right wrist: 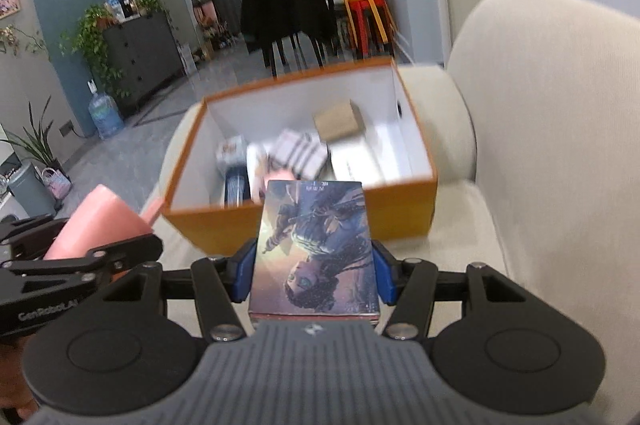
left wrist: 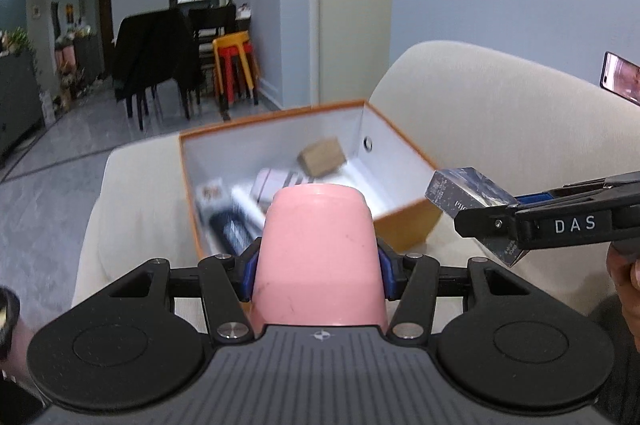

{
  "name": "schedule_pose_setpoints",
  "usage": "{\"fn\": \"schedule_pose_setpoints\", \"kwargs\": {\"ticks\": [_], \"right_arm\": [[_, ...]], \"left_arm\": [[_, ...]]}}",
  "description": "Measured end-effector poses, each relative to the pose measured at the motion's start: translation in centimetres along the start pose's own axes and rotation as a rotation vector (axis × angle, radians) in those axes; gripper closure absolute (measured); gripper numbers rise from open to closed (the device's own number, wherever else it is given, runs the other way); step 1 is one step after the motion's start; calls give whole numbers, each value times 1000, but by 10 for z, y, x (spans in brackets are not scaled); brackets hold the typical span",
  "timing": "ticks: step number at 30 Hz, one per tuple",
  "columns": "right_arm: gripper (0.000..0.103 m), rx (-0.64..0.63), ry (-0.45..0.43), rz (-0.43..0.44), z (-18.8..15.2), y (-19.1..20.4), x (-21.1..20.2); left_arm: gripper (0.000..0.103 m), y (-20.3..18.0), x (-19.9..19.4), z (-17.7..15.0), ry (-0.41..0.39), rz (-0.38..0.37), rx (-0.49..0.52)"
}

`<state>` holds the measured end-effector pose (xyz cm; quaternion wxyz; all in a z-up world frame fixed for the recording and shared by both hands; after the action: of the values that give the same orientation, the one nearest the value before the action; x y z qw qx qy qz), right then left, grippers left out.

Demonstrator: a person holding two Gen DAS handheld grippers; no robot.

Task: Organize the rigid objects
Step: 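Carry the card box and pink cup over the orange box and lower them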

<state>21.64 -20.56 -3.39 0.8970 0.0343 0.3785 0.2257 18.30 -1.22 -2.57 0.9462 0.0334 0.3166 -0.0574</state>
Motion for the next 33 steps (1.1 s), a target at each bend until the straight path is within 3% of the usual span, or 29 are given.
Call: {"fn": "schedule_pose_setpoints", "kwargs": {"ticks": [12, 26, 33], "right_arm": [[46, -39, -56, -18, 67, -1, 27], [46, -67, 37, -36, 117, -19, 118], [46, -97, 114, -63, 125, -35, 150]], "left_arm": [[41, -3, 75, 51, 18, -5, 74], [41, 12, 154, 69, 113, 4, 57], [41, 10, 182, 68, 171, -10, 44]]}}
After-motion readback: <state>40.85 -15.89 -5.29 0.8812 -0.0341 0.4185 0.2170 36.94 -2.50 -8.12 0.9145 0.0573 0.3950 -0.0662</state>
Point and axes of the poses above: each gripper's, at about its wrist camera, not at the fingertips, and x roughly the way its jaws point, y to its left, z to its top, the point moved 4 cm from there along x, roughly the way its jaws point, and after that the axes turned 6 degrees about y, right-handed, at the moved point
